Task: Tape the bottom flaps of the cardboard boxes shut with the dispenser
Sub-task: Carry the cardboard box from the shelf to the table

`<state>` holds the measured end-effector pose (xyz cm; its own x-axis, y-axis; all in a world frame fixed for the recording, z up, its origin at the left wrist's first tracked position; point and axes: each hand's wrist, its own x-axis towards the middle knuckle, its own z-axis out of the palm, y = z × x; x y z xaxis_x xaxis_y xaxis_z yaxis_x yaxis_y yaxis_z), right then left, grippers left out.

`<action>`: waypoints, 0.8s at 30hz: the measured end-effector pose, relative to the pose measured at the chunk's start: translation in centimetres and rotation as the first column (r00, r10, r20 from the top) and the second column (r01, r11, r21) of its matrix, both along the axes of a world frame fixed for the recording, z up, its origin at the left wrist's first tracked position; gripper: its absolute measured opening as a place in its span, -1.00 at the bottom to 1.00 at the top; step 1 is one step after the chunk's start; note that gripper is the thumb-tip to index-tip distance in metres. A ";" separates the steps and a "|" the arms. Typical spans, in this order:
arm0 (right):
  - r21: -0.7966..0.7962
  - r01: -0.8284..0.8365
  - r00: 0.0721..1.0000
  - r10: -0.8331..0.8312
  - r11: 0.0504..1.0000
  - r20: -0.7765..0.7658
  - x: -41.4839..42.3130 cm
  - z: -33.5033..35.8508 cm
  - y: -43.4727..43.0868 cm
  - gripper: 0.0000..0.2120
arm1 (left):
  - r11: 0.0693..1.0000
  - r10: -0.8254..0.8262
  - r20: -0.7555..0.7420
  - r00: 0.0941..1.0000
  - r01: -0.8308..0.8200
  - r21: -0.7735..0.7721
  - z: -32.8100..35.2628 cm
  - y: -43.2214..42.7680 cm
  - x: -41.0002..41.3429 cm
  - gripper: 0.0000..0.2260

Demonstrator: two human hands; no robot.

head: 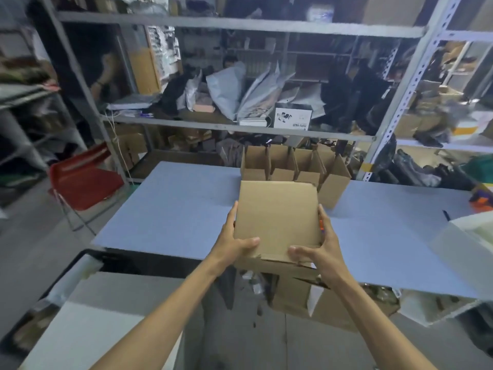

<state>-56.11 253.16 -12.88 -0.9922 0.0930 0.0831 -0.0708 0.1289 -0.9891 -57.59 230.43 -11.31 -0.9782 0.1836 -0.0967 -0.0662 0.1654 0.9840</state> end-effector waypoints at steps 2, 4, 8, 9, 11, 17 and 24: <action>-0.022 -0.005 1.000 0.005 1.000 0.018 -2.8 -0.6 -0.5 0.14 | 1.000 0.012 0.020 1.000 -0.012 0.008 -0.8 -0.4 -2.8 -0.12; -0.030 0.003 1.000 -0.002 1.000 0.032 -5.7 -1.3 -0.9 0.14 | 1.000 0.021 0.038 0.999 -0.022 0.023 -1.8 -0.8 -5.9 -0.11; -0.039 -0.003 0.998 0.006 0.999 0.066 -11.1 -2.4 -1.7 0.13 | 0.999 0.029 0.064 0.997 -0.032 0.042 -3.7 -1.5 -11.7 -0.11; -0.032 -0.007 0.997 0.009 0.999 0.080 -12.2 -2.7 -1.9 0.13 | 0.998 0.033 0.081 0.996 -0.037 0.047 -4.2 -1.7 -12.8 -0.10; -0.029 -0.001 0.994 0.004 1.000 0.110 -14.2 -3.2 -2.3 0.14 | 0.998 0.028 0.106 0.994 -0.033 0.047 -5.0 -2.1 -14.9 -0.10; -0.047 -0.004 0.985 0.012 0.999 0.173 -18.7 -5.6 -2.5 0.13 | 0.999 0.026 0.162 0.986 -0.029 0.022 -6.9 -2.4 -19.5 -0.10; -0.058 -0.046 0.963 0.060 0.997 0.264 -22.3 -8.9 -1.4 0.12 | 0.997 0.080 0.246 0.966 -0.080 -0.010 -9.9 -1.3 -22.4 -0.11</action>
<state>-78.43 251.81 -21.74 -0.9815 0.0365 -0.1877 0.1902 0.0809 -0.9784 -79.99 229.15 -21.19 -0.9358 0.1055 -0.3365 -0.3196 0.1497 0.9357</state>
